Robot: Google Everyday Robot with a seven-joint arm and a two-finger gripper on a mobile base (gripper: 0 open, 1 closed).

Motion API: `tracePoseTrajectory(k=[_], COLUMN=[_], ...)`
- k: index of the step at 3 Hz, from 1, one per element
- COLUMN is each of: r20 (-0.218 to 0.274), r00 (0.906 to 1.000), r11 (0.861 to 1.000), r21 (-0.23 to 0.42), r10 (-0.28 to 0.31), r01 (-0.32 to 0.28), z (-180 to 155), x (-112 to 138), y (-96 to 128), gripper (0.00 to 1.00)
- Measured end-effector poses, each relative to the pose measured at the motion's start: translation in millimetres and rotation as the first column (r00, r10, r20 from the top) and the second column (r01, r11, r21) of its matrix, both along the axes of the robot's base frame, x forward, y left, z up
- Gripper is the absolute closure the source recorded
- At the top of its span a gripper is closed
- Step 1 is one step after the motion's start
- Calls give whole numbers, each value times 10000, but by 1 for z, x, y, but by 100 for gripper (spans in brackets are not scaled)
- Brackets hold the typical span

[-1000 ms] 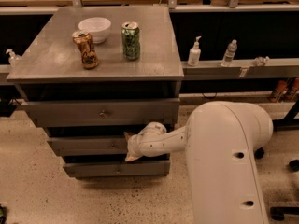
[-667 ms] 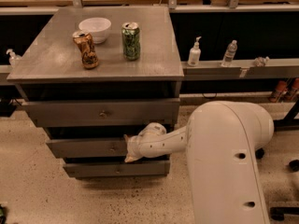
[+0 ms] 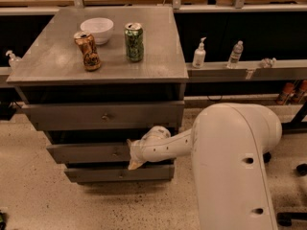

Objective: Open middle drawer

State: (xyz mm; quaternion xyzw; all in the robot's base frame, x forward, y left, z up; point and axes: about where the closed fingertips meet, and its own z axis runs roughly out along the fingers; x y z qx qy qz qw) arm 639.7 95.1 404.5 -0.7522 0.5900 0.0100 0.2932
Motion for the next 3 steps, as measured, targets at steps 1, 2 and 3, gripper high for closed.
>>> tracePoseTrajectory(k=[1, 2, 3], r20=[1, 0, 0], r00=[10000, 10000, 10000], r11=[10000, 10000, 10000], r21=[2, 3, 4], r10=[0, 1, 1], r01=[0, -1, -1], z=[0, 1, 1], x=[0, 0, 0], y=[0, 0, 0], gripper=[36, 36, 35])
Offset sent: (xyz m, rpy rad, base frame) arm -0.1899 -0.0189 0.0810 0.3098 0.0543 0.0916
